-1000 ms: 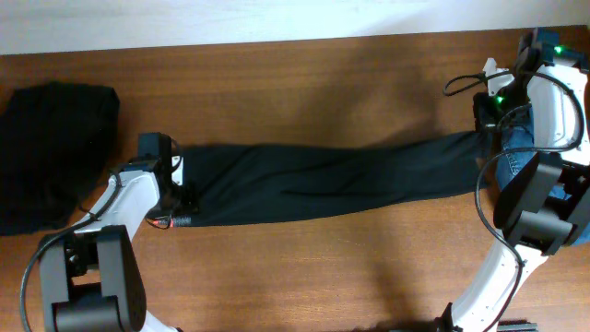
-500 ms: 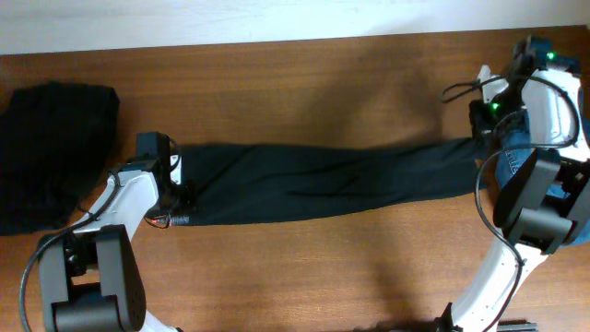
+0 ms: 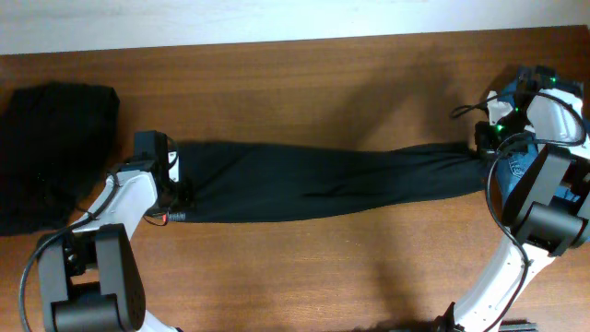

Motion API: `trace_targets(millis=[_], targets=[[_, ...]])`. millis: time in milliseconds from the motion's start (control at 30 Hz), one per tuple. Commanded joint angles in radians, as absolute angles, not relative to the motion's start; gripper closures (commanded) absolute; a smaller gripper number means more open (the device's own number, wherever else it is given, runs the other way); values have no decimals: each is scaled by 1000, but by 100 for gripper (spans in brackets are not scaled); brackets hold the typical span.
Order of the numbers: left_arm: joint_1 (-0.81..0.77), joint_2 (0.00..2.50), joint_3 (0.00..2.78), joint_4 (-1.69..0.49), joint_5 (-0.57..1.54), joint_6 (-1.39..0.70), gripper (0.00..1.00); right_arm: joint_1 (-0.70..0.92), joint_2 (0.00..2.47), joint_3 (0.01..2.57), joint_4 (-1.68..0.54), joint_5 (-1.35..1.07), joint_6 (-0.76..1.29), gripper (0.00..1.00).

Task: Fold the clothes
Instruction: 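Hold both pant ends and stretch the folded pants straight between grippers, then release the cuffs and move the right gripper to the pants' middle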

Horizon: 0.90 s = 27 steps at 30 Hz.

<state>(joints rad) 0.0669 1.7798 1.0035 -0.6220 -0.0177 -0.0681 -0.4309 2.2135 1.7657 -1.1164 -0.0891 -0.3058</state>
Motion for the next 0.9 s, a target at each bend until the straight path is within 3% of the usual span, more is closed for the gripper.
trace_targets(millis=[0,133,233,467,700,867], targets=[[82,1846,992,-602,-68,-52,100,-434,2223,1760,-1107,-68,-305,62],[82,1846,995,-602,-68,-52,100,-434,2223,1760,-1091,-67,-305,37],[82,1846,1005,-602,-68,-52,99,-433,2222,1789,-1097,-94,-298,32],[81,1846,1018,-606,-68,-52,100,-405,2201,2036,-1298,-237,-275,33],[81,1819,1134,-693,-49,-52,100,-271,2150,2147,-1429,-258,-272,42],[76,1771,1347,-831,0,-52,100,-156,2146,2145,-1489,-259,-271,57]])
